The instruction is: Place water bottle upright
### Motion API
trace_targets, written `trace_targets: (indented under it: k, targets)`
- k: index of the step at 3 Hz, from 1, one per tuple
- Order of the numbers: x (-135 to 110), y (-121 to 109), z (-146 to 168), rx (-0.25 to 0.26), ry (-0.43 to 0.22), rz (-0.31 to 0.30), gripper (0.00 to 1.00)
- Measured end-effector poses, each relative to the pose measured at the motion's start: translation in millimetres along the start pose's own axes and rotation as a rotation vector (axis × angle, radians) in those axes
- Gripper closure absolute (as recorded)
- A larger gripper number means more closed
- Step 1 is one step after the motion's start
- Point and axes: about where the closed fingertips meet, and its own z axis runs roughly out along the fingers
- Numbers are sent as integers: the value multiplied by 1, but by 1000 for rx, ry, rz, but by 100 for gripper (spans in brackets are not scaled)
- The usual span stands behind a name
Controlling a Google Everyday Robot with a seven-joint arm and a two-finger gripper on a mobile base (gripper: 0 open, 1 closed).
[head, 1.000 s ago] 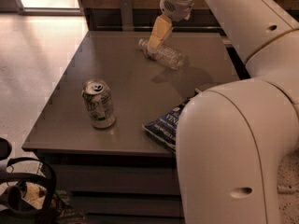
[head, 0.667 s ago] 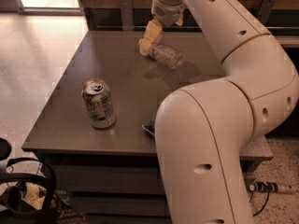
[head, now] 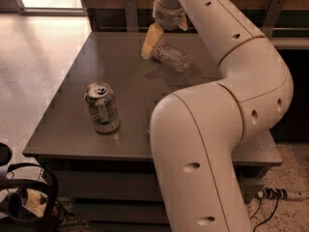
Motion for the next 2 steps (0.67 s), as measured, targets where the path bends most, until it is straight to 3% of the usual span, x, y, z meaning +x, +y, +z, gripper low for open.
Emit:
trace_targets:
  k: [2]
  targets:
    - [17,-7,21,20,102,31,0]
